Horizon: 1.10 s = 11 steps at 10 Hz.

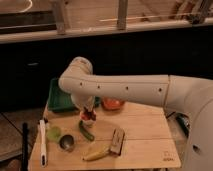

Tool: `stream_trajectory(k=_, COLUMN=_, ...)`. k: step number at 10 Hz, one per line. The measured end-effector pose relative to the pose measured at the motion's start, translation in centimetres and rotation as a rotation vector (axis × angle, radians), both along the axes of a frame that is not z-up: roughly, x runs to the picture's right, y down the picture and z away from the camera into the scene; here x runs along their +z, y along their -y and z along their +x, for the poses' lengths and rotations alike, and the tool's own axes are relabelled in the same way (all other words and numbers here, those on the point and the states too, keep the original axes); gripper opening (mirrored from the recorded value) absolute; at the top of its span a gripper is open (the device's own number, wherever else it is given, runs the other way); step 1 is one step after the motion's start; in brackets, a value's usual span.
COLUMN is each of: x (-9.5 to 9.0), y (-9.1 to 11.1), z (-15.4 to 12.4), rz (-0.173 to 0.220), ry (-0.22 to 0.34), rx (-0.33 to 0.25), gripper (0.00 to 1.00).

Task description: Place grapes in red bowl

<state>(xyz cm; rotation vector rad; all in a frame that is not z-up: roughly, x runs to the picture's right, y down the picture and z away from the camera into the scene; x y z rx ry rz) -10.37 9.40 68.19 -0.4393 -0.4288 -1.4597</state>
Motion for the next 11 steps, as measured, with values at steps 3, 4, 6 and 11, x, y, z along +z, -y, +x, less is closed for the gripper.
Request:
stream_trajectory(k=3, x=0.8, y=0.3, z=-1.0, rz=-0.009, ry=0.015, rx=-0.021, gripper=0.0)
stream_trajectory(k=4, x=1.0, y=0.2, z=-1.4, rz=-0.014, ry=0.024, rx=-0.032, gripper=0.0)
stream_trajectory(k=6, x=1.0, y=-0.2, z=-3.1, rz=-0.028, ry=0.043, rx=-0.051, gripper=0.0)
stream_trajectory(k=11, x=0.9, y=3.0, z=-0.2, rz=0.013, ry=0.001, rx=-0.055, gripper=0.0)
